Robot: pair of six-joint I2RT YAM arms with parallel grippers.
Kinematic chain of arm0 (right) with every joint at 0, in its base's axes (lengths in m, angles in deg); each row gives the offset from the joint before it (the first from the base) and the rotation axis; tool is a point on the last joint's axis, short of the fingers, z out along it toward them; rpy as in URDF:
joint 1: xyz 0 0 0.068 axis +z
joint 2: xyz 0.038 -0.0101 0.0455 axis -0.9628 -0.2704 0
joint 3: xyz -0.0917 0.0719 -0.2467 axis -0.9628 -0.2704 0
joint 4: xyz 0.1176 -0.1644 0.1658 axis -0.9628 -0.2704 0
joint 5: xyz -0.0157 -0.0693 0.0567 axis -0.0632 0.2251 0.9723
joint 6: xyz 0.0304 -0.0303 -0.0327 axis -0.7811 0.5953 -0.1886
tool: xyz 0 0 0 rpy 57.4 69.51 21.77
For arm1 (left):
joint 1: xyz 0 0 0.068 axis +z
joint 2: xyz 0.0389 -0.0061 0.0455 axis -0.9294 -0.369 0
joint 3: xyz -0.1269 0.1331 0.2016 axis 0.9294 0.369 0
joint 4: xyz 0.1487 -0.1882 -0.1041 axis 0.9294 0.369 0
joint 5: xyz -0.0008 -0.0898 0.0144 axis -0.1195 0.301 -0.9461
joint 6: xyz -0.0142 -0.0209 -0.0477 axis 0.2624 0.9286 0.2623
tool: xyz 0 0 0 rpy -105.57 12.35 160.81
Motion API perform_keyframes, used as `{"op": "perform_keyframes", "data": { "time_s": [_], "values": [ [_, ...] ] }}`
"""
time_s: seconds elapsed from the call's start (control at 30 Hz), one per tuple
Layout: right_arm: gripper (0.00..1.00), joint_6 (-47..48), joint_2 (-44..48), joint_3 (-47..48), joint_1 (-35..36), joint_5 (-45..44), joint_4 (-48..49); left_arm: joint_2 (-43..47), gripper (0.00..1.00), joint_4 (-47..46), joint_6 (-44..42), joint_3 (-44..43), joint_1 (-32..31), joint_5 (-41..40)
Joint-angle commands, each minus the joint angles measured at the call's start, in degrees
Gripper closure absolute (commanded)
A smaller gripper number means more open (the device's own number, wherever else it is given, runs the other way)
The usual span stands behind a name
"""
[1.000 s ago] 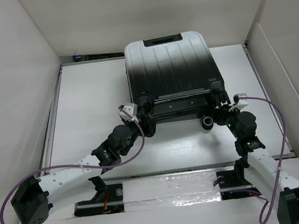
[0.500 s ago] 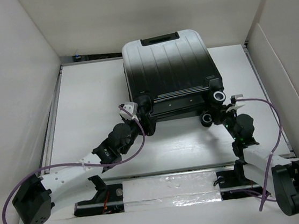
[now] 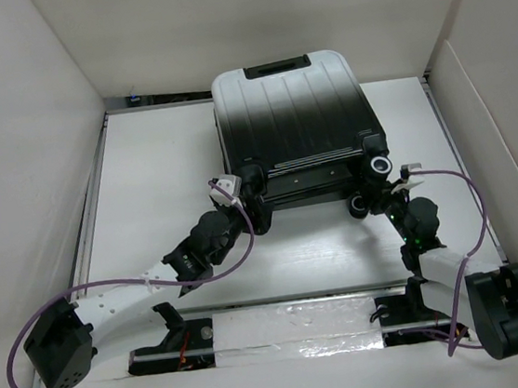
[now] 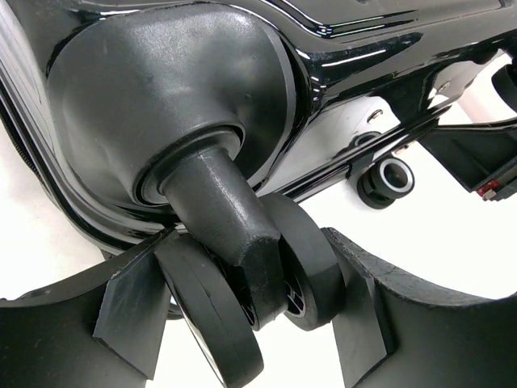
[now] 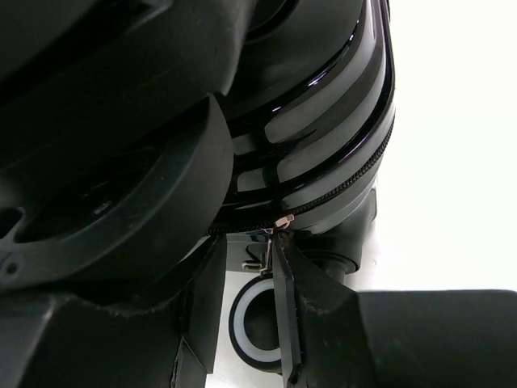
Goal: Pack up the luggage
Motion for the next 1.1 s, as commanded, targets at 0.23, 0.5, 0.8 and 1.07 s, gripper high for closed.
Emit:
{"op": "perform_keyframes", "data": {
  "time_s": [0.23,0.5,0.8,1.07],
  "values": [
    [0.72,-2.77,0.71,3.26,0.73,-5.94,1.04,1.16,1.00,-13.08,0.08,-7.01,-0.69,7.37],
    [1.00,-2.68,0.89,2.82,2.13,-7.70,2.18,0.54,1.00,-13.52,0.25,-7.01,-0.69,7.46],
    [1.00,-1.10,5.37,0.62,24.34,-22.18,-0.54,-2.35,1.00,-16.59,0.95,-9.99,-0.69,10.18],
    [1.00,1.01,-2.42,3.34,40.62,-35.57,2.08,-7.54,1.00,-19.93,3.15,-12.63,-0.69,14.49]
  ]
}}
